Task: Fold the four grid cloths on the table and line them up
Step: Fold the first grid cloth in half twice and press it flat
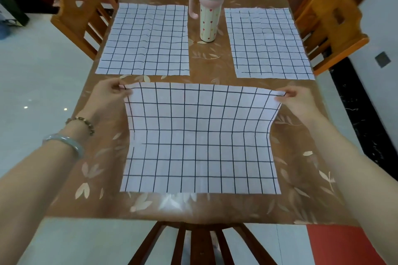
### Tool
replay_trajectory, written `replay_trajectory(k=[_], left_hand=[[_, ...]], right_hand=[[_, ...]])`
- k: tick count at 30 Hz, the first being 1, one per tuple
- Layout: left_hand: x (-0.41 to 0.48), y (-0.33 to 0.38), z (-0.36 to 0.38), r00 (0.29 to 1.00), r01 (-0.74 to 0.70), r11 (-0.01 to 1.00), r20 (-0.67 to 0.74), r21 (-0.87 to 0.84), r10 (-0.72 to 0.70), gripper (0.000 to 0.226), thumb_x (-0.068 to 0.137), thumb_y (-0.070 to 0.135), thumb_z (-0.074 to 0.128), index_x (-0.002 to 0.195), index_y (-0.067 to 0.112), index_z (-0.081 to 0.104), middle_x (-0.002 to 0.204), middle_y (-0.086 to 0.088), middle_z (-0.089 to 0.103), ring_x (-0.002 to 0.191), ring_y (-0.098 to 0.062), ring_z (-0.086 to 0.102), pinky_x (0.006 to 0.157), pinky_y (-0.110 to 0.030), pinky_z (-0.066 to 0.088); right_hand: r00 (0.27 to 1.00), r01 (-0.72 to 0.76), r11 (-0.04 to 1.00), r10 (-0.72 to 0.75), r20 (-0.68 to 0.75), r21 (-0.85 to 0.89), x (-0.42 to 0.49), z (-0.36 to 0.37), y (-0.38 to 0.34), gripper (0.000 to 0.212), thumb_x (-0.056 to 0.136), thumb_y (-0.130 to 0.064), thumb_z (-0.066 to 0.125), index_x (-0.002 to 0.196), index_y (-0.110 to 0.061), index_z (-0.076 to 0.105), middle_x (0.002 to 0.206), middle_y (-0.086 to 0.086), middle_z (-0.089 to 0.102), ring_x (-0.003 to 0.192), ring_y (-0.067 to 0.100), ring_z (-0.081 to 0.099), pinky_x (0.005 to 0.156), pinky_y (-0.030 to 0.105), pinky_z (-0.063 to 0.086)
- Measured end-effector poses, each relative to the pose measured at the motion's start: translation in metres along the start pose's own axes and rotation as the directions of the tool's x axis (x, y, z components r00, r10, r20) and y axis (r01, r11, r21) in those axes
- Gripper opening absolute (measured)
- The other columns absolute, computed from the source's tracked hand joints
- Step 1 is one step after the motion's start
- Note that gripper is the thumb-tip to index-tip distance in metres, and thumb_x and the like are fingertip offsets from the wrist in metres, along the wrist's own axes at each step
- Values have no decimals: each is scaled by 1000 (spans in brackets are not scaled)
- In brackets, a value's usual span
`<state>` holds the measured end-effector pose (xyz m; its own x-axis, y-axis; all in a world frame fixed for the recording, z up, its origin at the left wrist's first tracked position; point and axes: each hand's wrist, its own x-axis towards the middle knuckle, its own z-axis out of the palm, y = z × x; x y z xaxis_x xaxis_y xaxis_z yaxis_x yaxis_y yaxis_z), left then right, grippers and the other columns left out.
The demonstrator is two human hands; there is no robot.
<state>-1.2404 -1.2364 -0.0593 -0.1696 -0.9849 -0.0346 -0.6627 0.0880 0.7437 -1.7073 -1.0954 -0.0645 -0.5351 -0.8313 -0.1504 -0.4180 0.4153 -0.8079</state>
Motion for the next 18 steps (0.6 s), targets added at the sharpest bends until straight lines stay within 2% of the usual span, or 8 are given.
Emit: replay_trajectory(k=[3, 5, 8, 11, 12, 14, 16, 18], left_hand=[[-29, 7, -20, 998, -27, 1000, 61, 11, 27, 5, 84, 18, 72, 83, 17, 68, 73, 1, 62, 62, -13, 52, 63, -25, 43], [-52, 4, -28, 995, -7, 1000, 95, 26, 5, 9, 82, 15, 74, 76, 20, 71, 76, 5, 68, 67, -18, 58, 64, -27, 48], [-91, -6, -28, 988, 37, 999, 147, 28, -41, 21, 76, 8, 78, 71, 28, 73, 63, 15, 67, 65, -8, 60, 59, -15, 47], [-123, -26, -18, 970, 104, 995, 222, -1, -102, 24, 74, 2, 79, 70, 26, 75, 65, 14, 70, 62, -1, 62, 61, -6, 45], [-133, -31, -14, 964, 117, 993, 242, 4, -115, 25, 74, 3, 79, 72, 27, 76, 70, 11, 73, 68, -6, 65, 67, -9, 47], [-146, -45, -6, 962, 119, 992, 244, 48, -127, 23, 74, 2, 78, 71, 24, 76, 77, 5, 73, 80, -17, 68, 80, -24, 50], [-156, -51, 3, 967, 59, 984, 236, 167, -98, 24, 74, -1, 75, 74, 22, 76, 81, 7, 68, 85, -20, 64, 82, -35, 50], [-162, -56, 14, 971, -45, 960, 237, 275, -23, 21, 73, -6, 74, 77, 15, 77, 79, 4, 64, 88, -25, 60, 80, -38, 47]], right_hand=[[999, -4, 1000, 4, 37, 4, -30, -17, -3, 17, 78, -7, 73, 94, -13, 72, 86, 6, 62, 77, 17, 54, 63, 16, 41], [997, -6, 1000, 8, 79, -19, -54, -24, 3, 16, 78, -7, 73, 93, -12, 73, 83, 6, 62, 75, 16, 53, 63, 15, 42], [988, -50, 999, 52, 143, -18, -90, -26, 22, 12, 78, -6, 73, 83, -16, 74, 85, -3, 69, 84, 7, 60, 76, 17, 40], [975, -99, 995, 100, 200, -15, -116, -18, 50, 19, 79, 3, 70, 78, -17, 72, 89, -2, 70, 83, 1, 63, 73, 12, 41], [974, -100, 995, 102, 201, -19, -122, -14, 60, 25, 78, 6, 69, 75, -18, 71, 91, 1, 70, 82, 2, 64, 75, 13, 43], [975, -89, 994, 101, 196, -68, -131, -7, 79, 36, 78, 14, 63, 70, -21, 70, 95, 4, 70, 87, 8, 65, 80, 18, 45], [977, -69, 987, 96, 190, -143, -139, 0, 94, 41, 78, 17, 54, 71, -19, 71, 99, 4, 70, 96, 15, 63, 86, 23, 43], [979, -17, 971, 64, 192, -239, -145, 6, 102, 37, 78, 17, 52, 78, -12, 74, 103, 5, 71, 99, 16, 61, 88, 22, 41]])
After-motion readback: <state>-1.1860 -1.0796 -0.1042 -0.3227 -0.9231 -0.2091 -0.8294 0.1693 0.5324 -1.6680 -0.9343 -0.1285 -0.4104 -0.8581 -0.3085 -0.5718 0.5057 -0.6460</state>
